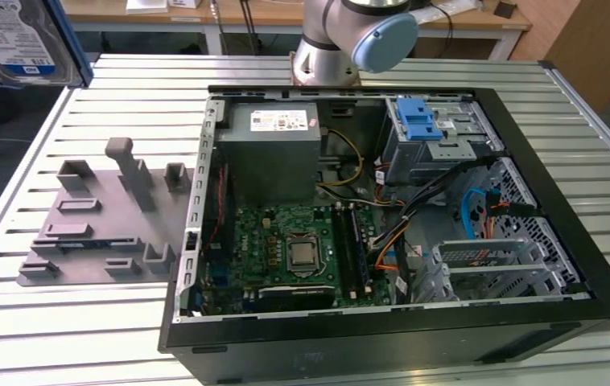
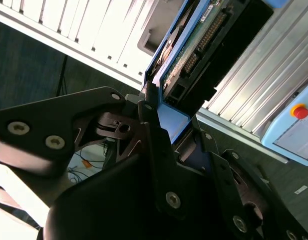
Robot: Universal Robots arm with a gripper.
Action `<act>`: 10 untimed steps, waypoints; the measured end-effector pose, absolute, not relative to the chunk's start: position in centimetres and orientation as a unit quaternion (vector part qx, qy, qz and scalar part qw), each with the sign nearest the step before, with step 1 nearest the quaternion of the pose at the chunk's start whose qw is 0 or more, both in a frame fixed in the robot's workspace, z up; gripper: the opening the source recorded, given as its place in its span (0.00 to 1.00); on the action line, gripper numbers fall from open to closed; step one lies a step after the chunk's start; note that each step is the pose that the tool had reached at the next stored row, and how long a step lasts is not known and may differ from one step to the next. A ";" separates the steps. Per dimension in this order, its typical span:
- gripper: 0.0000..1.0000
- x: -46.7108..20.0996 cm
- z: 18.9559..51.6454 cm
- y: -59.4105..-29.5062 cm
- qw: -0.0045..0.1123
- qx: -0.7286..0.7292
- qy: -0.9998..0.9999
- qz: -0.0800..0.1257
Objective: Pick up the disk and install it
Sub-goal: 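Pick up the disk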
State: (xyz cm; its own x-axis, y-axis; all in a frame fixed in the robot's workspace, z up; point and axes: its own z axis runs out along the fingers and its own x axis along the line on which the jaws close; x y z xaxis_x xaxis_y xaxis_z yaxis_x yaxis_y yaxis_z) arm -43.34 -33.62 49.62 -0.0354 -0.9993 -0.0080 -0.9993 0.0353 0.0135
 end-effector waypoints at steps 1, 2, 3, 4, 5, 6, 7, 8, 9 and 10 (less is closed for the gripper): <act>0.36 -43.3 49.6 -33.7 0.002 0.694 -0.719 -0.008; 0.36 -43.3 49.6 -33.8 0.002 0.694 -0.719 -0.008; 0.36 -43.3 49.6 -33.9 0.002 0.694 -0.719 -0.008; 0.36 -43.3 49.6 -34.0 0.002 0.694 -0.719 -0.008; 0.36 -43.2 49.6 -34.1 0.002 0.694 -0.719 -0.008; 0.36 -43.1 49.6 -34.1 0.002 0.694 -0.720 -0.008; 0.36 -42.9 49.6 -34.1 0.002 0.694 -0.719 -0.008; 0.36 -42.8 49.6 -34.1 0.002 0.694 -0.719 -0.008; 0.36 -42.7 49.6 -34.1 0.002 0.694 -0.720 -0.008; 0.36 -42.5 49.6 -34.1 0.002 0.694 -0.719 -0.008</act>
State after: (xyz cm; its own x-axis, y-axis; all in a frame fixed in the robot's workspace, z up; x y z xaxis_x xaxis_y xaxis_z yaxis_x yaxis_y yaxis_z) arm -42.53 -34.12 49.62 -0.0355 -0.9993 -0.0080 -0.9993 0.0353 0.0143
